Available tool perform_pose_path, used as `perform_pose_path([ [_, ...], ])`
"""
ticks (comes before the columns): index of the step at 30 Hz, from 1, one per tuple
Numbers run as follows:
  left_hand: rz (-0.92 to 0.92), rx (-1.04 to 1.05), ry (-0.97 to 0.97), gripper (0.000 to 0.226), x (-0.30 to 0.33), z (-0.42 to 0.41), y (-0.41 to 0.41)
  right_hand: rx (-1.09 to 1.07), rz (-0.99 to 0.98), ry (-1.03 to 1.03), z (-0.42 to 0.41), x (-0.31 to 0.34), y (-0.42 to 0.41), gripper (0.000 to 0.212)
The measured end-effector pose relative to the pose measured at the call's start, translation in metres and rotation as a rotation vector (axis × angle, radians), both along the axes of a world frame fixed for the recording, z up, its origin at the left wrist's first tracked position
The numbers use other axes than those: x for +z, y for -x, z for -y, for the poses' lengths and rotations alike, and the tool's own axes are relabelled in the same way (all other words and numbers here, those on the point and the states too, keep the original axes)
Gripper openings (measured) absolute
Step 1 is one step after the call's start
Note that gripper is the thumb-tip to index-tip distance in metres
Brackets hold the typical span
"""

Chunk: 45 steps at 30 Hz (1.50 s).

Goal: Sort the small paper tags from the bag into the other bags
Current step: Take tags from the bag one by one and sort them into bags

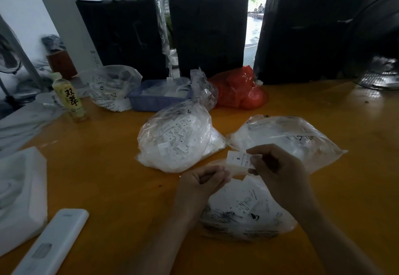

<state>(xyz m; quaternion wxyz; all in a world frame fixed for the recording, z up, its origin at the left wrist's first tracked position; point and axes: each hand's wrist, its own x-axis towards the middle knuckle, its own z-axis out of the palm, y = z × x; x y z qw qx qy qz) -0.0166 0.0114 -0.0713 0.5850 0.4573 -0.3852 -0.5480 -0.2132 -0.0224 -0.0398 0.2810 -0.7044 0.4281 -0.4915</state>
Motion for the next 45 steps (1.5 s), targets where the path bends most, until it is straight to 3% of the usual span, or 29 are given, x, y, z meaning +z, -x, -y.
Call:
perform_pose_path([
  [8, 0.156, -0.041, 0.051, 0.049, 0.0, -0.003, 0.0, -0.028, -0.178, 0.205, 0.001, -0.004, -0.004, 0.03],
  [13, 0.155, -0.02, 0.039, 0.057, -0.003, -0.002, -0.001, -0.052, -0.242, 0.27, 0.004, -0.007, -0.002, 0.018],
  [17, 0.128, -0.008, 0.013, 0.033, -0.002, -0.001, 0.0, -0.017, -0.306, 0.31, 0.006, -0.007, 0.001, 0.016],
  [24, 0.188, -0.043, 0.02, 0.02, -0.001, -0.002, 0.001, -0.016, -0.261, 0.27, 0.006, -0.004, 0.003, 0.017],
  [29, 0.206, -0.072, 0.023, 0.023, -0.004, -0.001, 0.0, -0.022, -0.246, 0.28, 0.005, -0.003, 0.003, 0.018],
  [37, 0.161, -0.079, 0.024, 0.012, -0.002, -0.001, -0.003, 0.069, -0.36, 0.237, 0.01, -0.004, 0.01, 0.023],
  [42, 0.254, -0.117, 0.025, 0.025, -0.001, -0.003, -0.001, 0.152, -0.384, 0.145, 0.006, -0.006, 0.006, 0.033],
  [45, 0.277, -0.138, 0.01, 0.029, -0.001, -0.004, -0.001, 0.084, -0.34, 0.047, 0.006, -0.009, 0.002, 0.038],
])
